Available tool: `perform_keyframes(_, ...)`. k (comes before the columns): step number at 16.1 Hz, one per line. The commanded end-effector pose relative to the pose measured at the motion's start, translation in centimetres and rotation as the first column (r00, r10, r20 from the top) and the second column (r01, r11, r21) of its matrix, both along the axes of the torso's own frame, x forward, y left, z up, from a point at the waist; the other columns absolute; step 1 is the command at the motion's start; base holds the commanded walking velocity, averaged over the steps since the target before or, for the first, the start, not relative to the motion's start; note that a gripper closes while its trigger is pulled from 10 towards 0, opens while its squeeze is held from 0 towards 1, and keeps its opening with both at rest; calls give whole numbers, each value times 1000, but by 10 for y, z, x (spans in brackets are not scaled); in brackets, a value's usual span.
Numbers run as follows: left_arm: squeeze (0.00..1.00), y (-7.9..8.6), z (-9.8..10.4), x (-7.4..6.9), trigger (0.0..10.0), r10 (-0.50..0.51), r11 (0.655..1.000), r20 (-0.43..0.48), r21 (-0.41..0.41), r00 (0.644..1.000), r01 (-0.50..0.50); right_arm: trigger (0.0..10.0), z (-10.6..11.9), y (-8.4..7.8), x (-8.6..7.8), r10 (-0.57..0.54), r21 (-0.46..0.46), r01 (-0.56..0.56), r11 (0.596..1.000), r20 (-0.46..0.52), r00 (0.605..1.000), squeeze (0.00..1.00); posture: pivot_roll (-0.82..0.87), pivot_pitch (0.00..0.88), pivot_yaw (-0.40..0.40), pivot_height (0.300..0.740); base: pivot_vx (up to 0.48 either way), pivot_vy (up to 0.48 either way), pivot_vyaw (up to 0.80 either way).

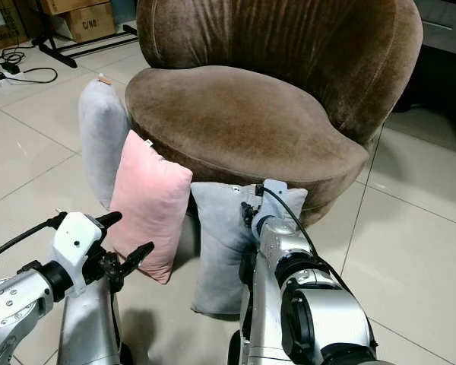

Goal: Move the pillow to the sofa from floor

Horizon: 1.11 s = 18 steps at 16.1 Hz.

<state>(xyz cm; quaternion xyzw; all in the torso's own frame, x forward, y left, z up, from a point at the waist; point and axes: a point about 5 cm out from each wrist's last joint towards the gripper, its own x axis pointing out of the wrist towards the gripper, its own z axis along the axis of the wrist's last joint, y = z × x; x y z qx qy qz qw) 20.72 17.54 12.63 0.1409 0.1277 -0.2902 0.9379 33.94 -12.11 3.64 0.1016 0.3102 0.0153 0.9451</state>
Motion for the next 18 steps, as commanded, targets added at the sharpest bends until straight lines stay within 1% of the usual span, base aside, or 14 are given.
perform_keyframes(1,0,-4,3,-1,10000,-24,1000,5,-2,1000,24,0,-5,5,-4,22,-10,-23,1000,-32,999,0,-8,0,-58,365,0,0,0)
perform_keyframes(10,0,-5,1,-4,10000,-19,1000,-2,1,1000,19,0,-9,10,-7,63,-30,-65,997,-36,997,0,4,0,-70,365,0,0,0)
perform_keyframes(11,0,-5,1,-4,10000,-18,1000,0,3,1000,18,0,-9,11,-8,89,-56,-91,994,-33,995,0,9,0,-72,365,0,0,0)
perform_keyframes(12,0,-5,1,-4,10000,-17,1000,0,5,1000,17,0,-10,11,-8,93,-58,-94,994,-31,995,0,10,0,-73,365,0,0,0)
perform_keyframes(18,0,-4,0,-5,10000,-13,1000,-1,9,1000,13,0,-14,11,-11,76,-29,-77,997,-59,995,0,14,0,-78,365,0,0,0)
